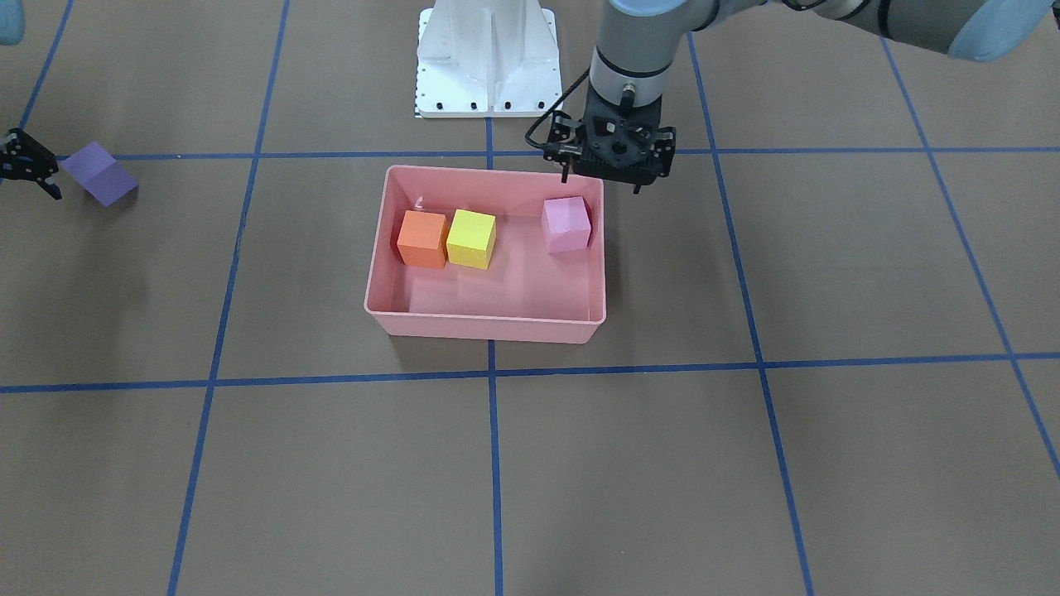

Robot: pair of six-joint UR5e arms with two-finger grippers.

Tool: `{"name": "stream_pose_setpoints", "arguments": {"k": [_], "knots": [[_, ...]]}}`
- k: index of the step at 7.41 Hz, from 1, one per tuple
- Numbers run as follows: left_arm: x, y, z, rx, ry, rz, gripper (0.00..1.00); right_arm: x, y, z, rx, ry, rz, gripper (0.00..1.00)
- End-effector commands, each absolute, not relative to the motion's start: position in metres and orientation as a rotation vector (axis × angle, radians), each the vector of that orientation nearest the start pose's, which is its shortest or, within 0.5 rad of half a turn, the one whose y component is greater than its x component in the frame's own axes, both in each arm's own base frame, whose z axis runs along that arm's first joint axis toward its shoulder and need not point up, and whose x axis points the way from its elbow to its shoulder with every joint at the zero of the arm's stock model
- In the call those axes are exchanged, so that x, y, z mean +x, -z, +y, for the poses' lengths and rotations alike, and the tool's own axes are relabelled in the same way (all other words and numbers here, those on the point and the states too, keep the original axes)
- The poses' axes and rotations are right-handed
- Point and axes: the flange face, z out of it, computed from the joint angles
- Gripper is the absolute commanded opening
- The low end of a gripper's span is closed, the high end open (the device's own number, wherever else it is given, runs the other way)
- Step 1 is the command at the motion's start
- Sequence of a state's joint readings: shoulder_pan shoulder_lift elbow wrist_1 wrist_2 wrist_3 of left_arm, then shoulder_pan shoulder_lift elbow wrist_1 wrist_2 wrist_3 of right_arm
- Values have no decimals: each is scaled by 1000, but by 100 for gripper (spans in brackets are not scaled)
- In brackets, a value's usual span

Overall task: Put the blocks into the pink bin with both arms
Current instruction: 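Drop the lilac cube into the bin while the right gripper reaches the purple cube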

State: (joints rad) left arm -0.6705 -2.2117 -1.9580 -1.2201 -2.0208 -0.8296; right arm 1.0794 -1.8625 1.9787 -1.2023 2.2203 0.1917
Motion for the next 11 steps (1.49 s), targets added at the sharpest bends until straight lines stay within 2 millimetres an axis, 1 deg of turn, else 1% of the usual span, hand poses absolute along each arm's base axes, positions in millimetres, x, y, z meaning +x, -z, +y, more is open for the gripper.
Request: {"name": "stream_pose_setpoints", "arguments": {"k": [1, 2, 3, 4, 5, 6, 7, 9, 11], "knots": [[357, -239, -464, 150, -337, 709, 100, -129, -558, -355, 251, 504, -791, 100], [326, -266, -481, 182, -406, 671, 100, -140, -558, -348, 243, 533, -800, 100], [292, -295, -493, 182, -469, 661, 100, -146, -561, -340, 239, 555, -805, 99], [245, -324, -513, 207, -525, 646, 100, -150, -564, -334, 229, 571, -804, 99], [212, -352, -522, 199, -555, 643, 100, -154, -568, -324, 226, 595, -807, 99], [195, -363, -529, 204, -566, 631, 100, -153, -573, -312, 233, 603, -814, 99], [190, -368, -530, 205, -576, 627, 100, -155, -578, -304, 233, 619, -803, 99], [189, -370, -530, 216, -579, 631, 100, -168, -588, -299, 218, 624, -764, 99], [189, -369, -529, 215, -577, 643, 100, -192, -589, -287, 204, 605, -757, 99]]}}
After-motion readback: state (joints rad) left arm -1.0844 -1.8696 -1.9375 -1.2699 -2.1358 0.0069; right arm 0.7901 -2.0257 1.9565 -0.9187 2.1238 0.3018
